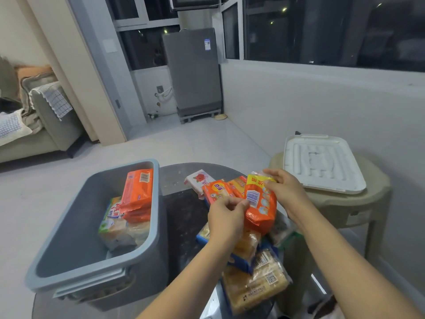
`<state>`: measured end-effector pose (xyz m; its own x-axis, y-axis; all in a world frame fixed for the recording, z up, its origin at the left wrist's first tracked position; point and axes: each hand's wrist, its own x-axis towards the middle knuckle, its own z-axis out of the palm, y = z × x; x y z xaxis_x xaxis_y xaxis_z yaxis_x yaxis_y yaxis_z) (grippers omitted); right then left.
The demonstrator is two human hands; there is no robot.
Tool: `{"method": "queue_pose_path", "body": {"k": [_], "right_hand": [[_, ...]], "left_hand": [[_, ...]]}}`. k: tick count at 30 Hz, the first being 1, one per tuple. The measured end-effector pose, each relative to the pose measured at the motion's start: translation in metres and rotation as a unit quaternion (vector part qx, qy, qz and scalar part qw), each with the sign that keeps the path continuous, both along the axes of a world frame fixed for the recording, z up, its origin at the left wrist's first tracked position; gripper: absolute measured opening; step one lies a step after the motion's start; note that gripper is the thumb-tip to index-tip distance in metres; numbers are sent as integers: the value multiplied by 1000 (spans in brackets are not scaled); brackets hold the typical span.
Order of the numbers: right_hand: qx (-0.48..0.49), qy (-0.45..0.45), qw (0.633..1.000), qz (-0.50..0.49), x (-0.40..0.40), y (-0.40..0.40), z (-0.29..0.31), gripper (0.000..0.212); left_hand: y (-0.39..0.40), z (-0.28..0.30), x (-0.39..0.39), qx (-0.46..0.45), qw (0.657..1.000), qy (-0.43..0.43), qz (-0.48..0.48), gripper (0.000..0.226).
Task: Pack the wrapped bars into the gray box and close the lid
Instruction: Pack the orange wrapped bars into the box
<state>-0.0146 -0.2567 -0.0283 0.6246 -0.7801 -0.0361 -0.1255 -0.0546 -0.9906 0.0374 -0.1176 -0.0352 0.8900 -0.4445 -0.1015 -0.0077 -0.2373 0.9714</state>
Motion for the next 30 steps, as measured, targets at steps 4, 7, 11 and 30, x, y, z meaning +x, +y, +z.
{"method": "queue_pose_path", "body": {"k": [4,7,11,30], "right_hand": [[-16,-70,997,-10,-3,6,14,30],[7,-124,992,14,-4,15,24,29],[37,-167,983,61,-1,36,32,33],[126,-77,944,294,84,190,101,37]], "left_hand": [[7,16,0,-62,998,18,3,11],[18,33,0,-89,996,12,-1,13],[44,53,1,-113,993,-11,14,16],[209,116,54,-183,949,-159,202,21]]}}
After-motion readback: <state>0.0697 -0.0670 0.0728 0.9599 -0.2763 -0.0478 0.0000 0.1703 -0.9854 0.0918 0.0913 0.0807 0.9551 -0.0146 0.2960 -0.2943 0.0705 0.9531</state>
